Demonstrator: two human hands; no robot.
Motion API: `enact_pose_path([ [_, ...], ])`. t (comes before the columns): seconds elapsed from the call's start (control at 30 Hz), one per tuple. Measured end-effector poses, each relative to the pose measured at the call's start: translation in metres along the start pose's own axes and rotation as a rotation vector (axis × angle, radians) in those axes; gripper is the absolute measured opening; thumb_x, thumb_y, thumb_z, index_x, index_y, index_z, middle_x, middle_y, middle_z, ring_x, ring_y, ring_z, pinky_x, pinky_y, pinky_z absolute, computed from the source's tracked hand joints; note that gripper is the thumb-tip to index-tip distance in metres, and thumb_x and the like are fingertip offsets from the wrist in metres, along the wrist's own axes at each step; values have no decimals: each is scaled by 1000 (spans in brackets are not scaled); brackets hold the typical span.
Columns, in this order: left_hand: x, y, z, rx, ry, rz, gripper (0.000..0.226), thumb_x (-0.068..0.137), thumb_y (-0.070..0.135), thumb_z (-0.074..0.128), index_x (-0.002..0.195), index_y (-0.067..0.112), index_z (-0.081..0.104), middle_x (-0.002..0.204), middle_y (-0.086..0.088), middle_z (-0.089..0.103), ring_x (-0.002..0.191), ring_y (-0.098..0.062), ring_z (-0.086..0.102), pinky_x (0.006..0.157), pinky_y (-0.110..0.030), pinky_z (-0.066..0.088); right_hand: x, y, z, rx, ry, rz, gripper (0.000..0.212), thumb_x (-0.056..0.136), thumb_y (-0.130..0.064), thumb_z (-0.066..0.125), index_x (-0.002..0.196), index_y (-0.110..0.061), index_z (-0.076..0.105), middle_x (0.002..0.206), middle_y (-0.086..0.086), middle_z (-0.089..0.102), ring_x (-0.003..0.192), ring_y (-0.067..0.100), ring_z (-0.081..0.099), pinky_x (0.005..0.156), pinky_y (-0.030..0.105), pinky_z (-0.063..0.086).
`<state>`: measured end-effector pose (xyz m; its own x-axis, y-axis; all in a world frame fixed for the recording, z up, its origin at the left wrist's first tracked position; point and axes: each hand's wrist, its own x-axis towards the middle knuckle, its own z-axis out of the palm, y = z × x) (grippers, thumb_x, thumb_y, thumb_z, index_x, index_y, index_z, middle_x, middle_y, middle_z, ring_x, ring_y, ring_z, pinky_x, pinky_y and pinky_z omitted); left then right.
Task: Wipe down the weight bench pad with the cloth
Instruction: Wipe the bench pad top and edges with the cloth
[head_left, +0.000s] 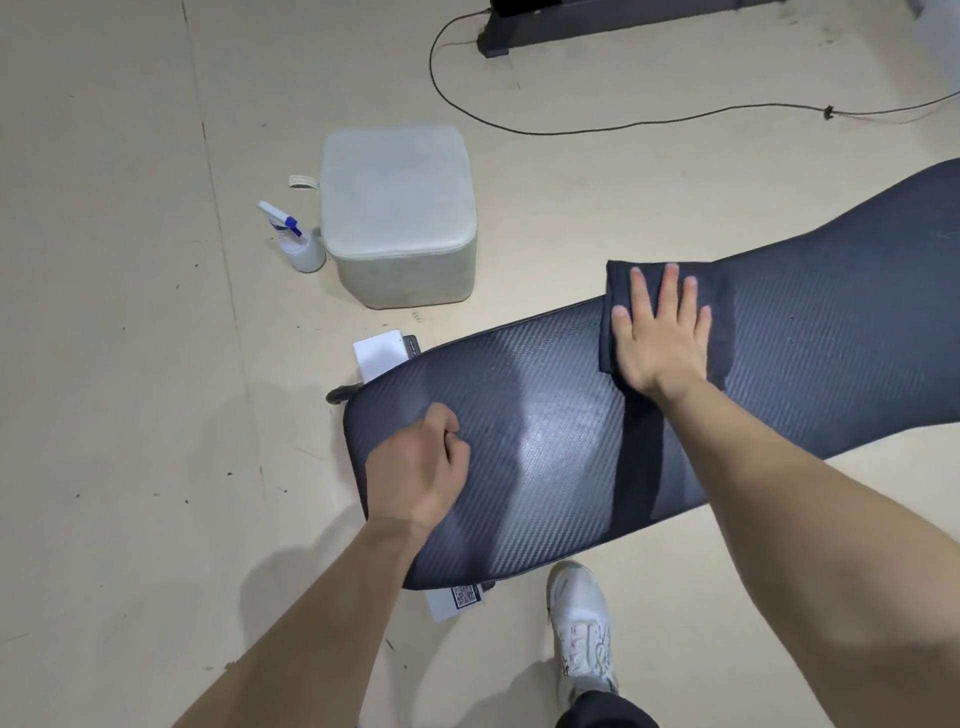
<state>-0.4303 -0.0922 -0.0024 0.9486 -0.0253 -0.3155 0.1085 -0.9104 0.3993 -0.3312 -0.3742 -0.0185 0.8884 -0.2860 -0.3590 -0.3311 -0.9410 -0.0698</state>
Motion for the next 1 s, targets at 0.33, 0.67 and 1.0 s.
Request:
enact_pose_path([
  [0.33, -10, -38, -22, -105, 77, -59, 8, 92, 23, 45, 94, 25, 52, 69, 9, 59, 64, -17, 55, 59, -30, 39, -29, -164, 18, -191, -90, -446, 47, 101, -31, 21, 115, -21, 64, 123, 6, 65, 115, 34, 53, 99, 44, 31],
  [0.67, -22, -117, -51, -372, 313, -438, 14, 93, 17, 45, 100, 23, 54, 76, 9, 60, 72, -20, 58, 64, -32, 44, -93, -255, 50, -279, -83, -751, 36, 97, -37, 28, 73, -27, 55, 96, 2, 70, 79, 24, 44, 76, 35, 24],
  [1.0, -48, -128, -38, -696, -2, -347, 34, 103, 24, 44, 135, 21, 56, 117, 9, 54, 107, -6, 49, 89, -16, 30, -165, -227, 92, -478, 50, -1192, 49, 96, -41, 34, 89, -25, 80, 93, -7, 70, 113, 23, 53, 119, 42, 18],
])
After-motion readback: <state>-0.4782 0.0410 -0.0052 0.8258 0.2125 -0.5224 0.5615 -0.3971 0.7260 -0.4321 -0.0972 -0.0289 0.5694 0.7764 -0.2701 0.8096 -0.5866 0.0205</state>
